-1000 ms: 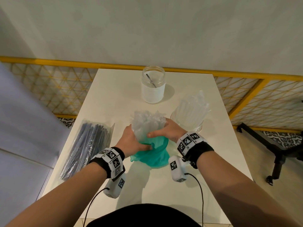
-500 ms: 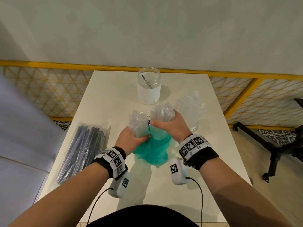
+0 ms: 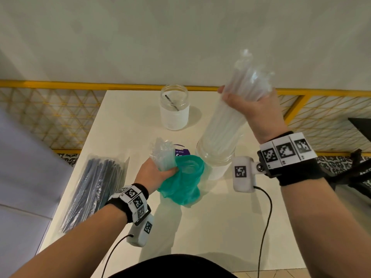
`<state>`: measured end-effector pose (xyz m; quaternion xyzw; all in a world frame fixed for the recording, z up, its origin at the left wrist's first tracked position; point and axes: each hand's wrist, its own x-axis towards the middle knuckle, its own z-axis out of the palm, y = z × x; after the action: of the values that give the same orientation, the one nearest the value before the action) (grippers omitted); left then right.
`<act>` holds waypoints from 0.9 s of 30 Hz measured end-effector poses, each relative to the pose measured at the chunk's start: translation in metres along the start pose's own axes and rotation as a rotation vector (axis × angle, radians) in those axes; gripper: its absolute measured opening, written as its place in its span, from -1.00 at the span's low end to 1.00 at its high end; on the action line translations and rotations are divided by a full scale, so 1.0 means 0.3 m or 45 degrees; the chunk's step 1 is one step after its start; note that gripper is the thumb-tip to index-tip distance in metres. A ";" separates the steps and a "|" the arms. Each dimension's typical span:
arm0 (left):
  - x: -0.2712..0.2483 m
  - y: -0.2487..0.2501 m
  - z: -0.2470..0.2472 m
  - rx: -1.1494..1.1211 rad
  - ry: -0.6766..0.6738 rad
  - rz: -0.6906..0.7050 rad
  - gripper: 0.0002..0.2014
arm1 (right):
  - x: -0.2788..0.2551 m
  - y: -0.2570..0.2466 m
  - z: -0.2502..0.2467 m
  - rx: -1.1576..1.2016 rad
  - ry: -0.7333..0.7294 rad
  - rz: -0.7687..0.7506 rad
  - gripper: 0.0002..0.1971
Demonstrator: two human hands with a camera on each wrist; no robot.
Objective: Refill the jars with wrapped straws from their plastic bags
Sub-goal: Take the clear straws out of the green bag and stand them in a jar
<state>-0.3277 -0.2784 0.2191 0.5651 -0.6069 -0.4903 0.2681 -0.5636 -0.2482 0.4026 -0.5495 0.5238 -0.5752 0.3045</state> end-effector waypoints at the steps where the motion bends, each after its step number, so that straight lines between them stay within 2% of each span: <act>1: -0.002 0.002 0.000 -0.003 -0.003 0.003 -0.58 | -0.007 0.012 0.005 -0.050 -0.051 0.012 -0.81; 4: -0.006 0.003 -0.001 -0.026 -0.001 -0.010 -0.56 | -0.025 0.060 0.023 -0.099 -0.194 0.083 -0.73; 6: -0.009 0.002 -0.002 -0.030 -0.004 -0.007 -0.55 | -0.023 0.112 0.033 -0.120 -0.216 0.164 -0.70; 8: -0.014 0.003 -0.004 -0.029 -0.015 -0.002 -0.55 | -0.018 0.182 0.038 -0.148 -0.117 0.269 -0.66; 11: -0.022 0.003 -0.008 -0.036 -0.029 0.021 -0.53 | -0.031 0.296 0.038 -0.081 0.139 0.457 -0.55; 15: -0.023 0.007 -0.007 -0.036 -0.027 0.039 -0.59 | -0.059 0.356 0.051 -0.069 0.230 0.544 -0.31; 17: -0.021 0.007 -0.007 -0.025 -0.034 0.041 -0.59 | -0.048 0.324 0.047 -0.096 0.273 0.449 -0.26; 21: -0.021 0.010 -0.009 -0.012 -0.046 0.034 -0.57 | -0.015 0.243 0.012 -0.200 0.267 0.039 -0.31; 24: -0.020 0.002 -0.012 -0.017 -0.054 0.034 -0.57 | -0.009 0.275 0.008 -0.652 0.095 -0.149 -0.55; 27: -0.019 -0.001 -0.013 -0.005 -0.056 0.035 -0.56 | -0.046 0.374 0.017 -1.082 -0.079 -0.113 -0.60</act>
<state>-0.3230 -0.2741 0.2216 0.5454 -0.6194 -0.5000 0.2625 -0.5810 -0.2667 0.2923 -0.6653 0.6806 -0.3041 0.0418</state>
